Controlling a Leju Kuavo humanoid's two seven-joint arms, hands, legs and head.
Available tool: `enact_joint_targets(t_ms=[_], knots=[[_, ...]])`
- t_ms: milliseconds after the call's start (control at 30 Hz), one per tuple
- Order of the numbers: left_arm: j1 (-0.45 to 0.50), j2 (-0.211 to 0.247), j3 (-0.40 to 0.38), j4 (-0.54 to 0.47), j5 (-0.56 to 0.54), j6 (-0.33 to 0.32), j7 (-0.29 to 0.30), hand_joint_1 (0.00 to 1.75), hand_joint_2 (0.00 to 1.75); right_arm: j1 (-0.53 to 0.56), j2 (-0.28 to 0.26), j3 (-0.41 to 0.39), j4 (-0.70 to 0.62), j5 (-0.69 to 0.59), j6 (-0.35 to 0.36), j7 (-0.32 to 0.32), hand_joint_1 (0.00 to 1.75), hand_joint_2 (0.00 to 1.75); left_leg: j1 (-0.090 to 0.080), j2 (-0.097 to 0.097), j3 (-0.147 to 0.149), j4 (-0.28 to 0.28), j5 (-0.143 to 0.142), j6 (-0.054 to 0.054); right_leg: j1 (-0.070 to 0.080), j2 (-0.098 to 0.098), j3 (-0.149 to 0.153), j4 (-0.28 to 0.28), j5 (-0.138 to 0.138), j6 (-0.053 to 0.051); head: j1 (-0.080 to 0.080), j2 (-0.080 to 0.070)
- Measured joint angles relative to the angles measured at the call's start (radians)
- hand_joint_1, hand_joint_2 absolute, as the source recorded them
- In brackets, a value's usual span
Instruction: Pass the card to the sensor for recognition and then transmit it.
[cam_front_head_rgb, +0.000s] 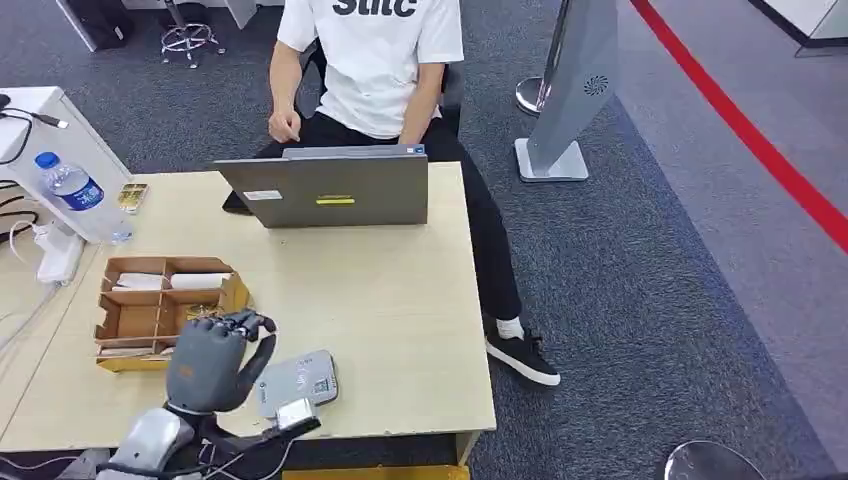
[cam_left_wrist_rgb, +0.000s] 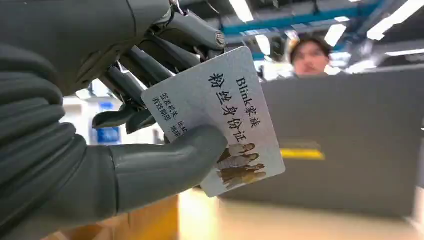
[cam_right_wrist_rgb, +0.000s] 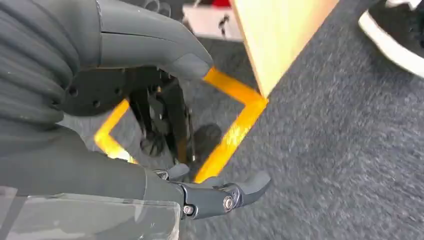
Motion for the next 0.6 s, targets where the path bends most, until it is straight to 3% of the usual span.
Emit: enact_joint_targets(t_ms=[100,167,400,467,600], knots=[[0.027,-0.025,-0.026,0.000,0.045,-0.075,-0.031,1.75,1.75,-0.019,-0.013,0.022,0.089,0.038,-0.036,-0.077,0.00,1.75,0.000,-0.001,0.000,0.000,0.000,0.000,0.000,-0.001,0.001,0.000,0.000,0.000,0.000,0.000],[0.038,-0.035,-0.050,0.001,0.049,-0.130,-0.037,1.75,1.75,-0.028,-0.021,0.035,0.149,0.051,-0.050,-0.082,0.00,1.75,0.000,-0.002,0.000,0.000,0.000,0.000,0.000,-0.002,0.001,0.000,0.000,0.000,0.000,0.000],[0.075,-0.052,-0.077,0.006,0.053,-0.148,-0.030,1.75,1.75,-0.031,-0.032,0.042,0.232,0.068,-0.085,-0.063,0.00,1.75,0.000,-0.003,0.000,0.000,0.001,0.001,0.000,-0.002,0.001,0.000,0.000,0.000,-0.002,0.000],[0.081,-0.055,-0.077,0.011,0.036,-0.146,-0.004,1.75,1.75,-0.033,-0.035,0.042,0.239,0.081,-0.093,-0.058,0.00,1.75,0.000,-0.003,0.000,0.000,0.001,0.001,0.000,-0.002,0.001,0.000,0.000,0.000,-0.002,0.000],[0.095,-0.057,-0.069,0.033,0.017,-0.139,0.112,1.75,1.75,-0.041,-0.051,0.043,0.274,0.136,-0.125,-0.070,0.00,1.75,0.000,-0.003,0.000,0.000,0.001,0.001,0.000,-0.003,0.001,0.000,0.000,0.000,-0.002,0.000]])
